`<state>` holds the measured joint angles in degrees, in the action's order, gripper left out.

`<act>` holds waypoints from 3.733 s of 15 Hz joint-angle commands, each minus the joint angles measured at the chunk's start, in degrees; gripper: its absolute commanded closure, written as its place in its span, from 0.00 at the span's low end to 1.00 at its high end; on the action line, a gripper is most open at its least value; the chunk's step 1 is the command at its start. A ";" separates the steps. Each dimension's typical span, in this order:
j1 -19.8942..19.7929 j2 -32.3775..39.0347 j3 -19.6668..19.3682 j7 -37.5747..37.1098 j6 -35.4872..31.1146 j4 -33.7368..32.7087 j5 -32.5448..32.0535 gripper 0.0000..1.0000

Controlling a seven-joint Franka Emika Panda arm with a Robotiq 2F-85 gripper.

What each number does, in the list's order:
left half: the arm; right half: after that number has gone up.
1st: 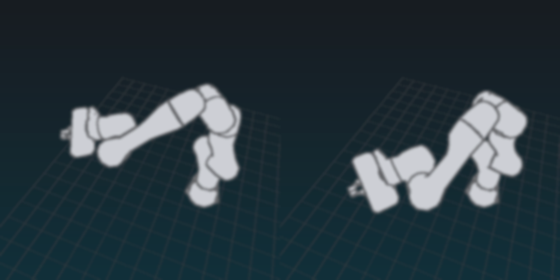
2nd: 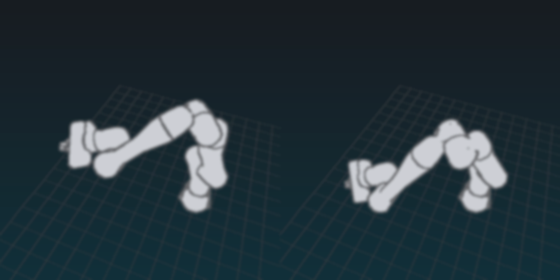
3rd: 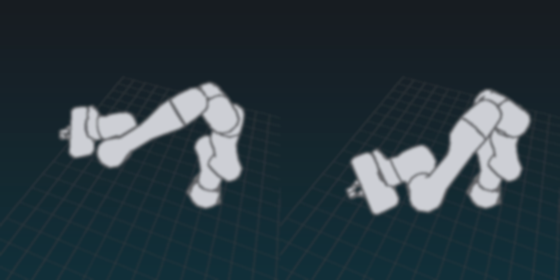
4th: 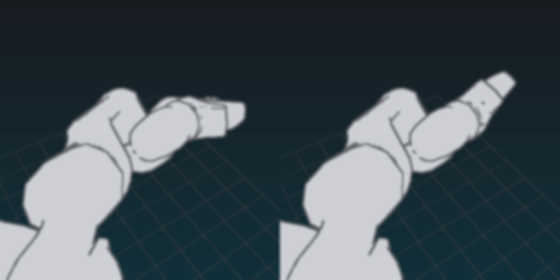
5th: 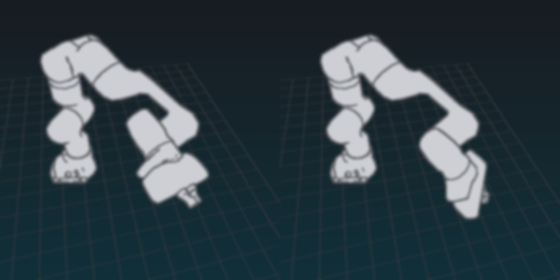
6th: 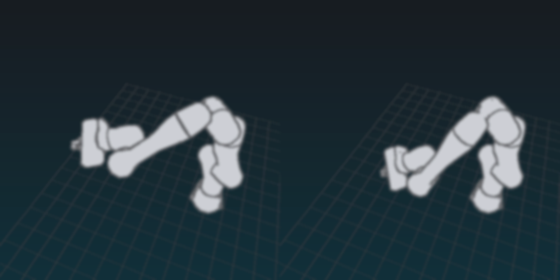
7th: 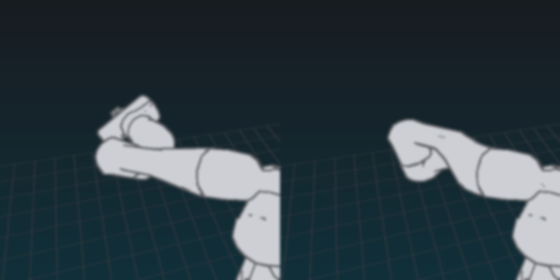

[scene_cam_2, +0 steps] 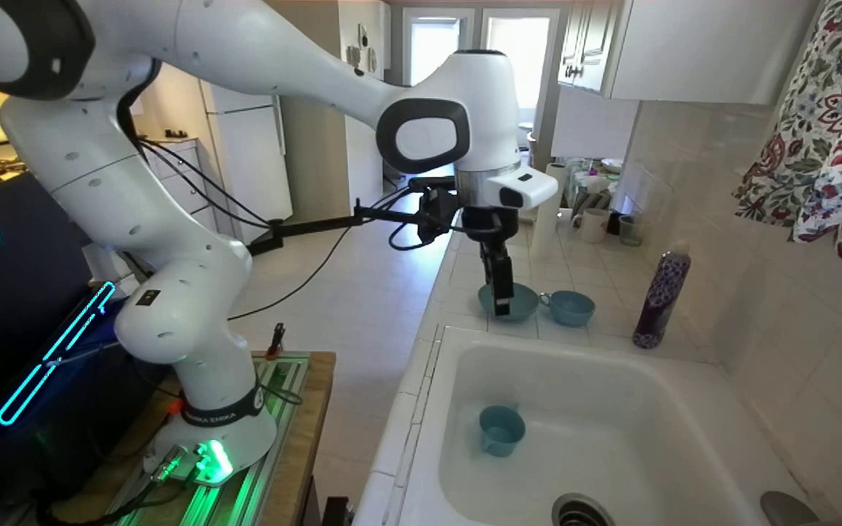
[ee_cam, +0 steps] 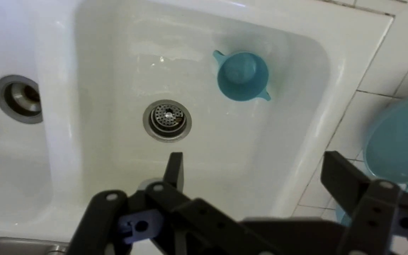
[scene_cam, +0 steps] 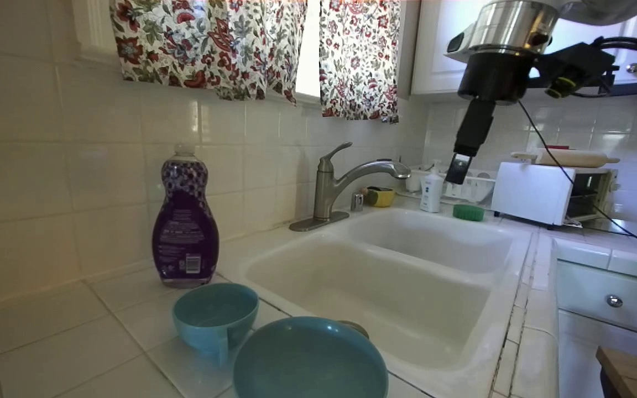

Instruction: Put both the blue cup and bowl in the left sink

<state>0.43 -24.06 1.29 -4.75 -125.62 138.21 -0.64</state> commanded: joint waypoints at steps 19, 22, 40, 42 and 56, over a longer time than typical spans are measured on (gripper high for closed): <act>4.40 25.78 6.20 -21.10 -6.00 -15.65 8.89 0.00; 6.08 30.98 6.74 -25.62 -11.39 -18.70 10.30 0.00; 8.83 48.93 5.41 -28.69 -17.76 -35.48 15.03 0.17; 8.89 49.45 5.33 -28.79 -17.74 -36.01 15.14 0.29; 8.94 50.26 4.81 -28.74 -18.04 -35.73 15.80 0.98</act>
<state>8.43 25.21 7.05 -33.21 -143.17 103.81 13.37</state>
